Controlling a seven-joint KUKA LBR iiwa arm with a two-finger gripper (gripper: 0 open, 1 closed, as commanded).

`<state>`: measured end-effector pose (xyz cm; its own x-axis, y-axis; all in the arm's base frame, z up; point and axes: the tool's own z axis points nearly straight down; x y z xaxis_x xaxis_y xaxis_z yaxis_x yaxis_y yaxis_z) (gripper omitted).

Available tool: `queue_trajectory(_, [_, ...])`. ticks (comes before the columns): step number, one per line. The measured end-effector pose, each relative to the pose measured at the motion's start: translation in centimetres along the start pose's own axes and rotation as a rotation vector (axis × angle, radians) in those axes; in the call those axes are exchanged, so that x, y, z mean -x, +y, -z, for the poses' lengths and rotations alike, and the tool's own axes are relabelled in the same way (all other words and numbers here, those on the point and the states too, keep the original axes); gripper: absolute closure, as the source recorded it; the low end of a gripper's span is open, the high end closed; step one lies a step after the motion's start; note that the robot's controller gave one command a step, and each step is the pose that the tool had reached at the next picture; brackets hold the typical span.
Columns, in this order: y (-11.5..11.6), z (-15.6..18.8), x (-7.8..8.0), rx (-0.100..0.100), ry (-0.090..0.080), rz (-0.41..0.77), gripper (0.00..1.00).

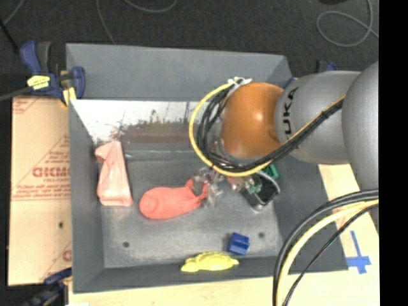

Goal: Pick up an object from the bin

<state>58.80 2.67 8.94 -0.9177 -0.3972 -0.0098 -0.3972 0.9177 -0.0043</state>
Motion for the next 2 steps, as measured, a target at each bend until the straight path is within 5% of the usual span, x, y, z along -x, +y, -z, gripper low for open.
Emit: queue_trajectory(2, [-1.4,2.8,1.5,-0.001,-0.004,0.03,1.0])
